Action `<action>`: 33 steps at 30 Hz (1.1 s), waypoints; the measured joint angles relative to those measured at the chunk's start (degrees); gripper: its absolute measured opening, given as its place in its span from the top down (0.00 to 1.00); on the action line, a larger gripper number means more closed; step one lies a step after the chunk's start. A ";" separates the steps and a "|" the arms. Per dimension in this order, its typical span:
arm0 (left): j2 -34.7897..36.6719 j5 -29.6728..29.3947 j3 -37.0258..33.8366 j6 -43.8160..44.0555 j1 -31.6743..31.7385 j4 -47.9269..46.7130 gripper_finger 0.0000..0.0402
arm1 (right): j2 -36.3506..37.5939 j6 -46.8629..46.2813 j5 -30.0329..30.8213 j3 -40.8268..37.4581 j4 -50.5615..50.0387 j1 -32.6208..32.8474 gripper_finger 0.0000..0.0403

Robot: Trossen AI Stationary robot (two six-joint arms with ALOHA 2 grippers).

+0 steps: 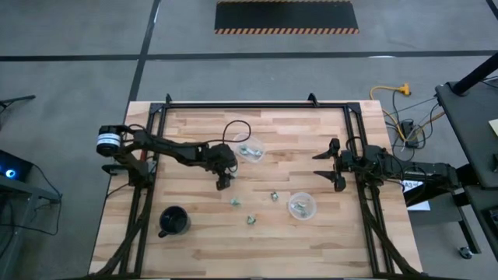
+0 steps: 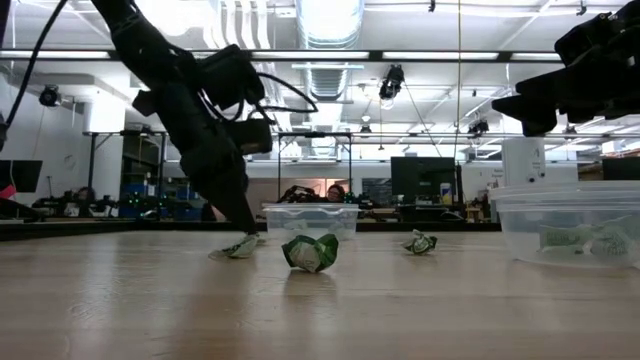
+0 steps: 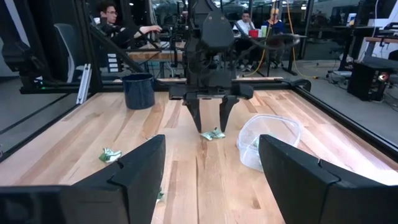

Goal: Pick and place Stevia / Truvia into bins
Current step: Put the stevia packet into the oval transparent container

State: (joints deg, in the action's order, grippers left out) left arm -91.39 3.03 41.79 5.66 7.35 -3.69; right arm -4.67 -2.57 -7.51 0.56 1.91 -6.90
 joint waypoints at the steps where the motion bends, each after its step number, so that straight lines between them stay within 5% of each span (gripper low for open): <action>1: -0.79 0.02 -0.04 -0.01 0.00 0.56 0.43 | 0.00 -0.02 0.03 0.00 0.00 -0.02 0.39; 26: -3.16 -0.69 0.97 -1.90 -0.02 -0.95 0.43 | 0.00 -0.02 0.00 0.00 -0.02 0.00 0.38; 33: -3.10 -1.73 0.99 -3.31 0.02 -2.37 0.62 | 0.00 0.00 0.00 0.00 -0.02 0.00 0.37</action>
State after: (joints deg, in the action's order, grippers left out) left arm -94.49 1.30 42.78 2.35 7.37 -6.06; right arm -4.67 -2.57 -7.51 0.56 1.89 -6.90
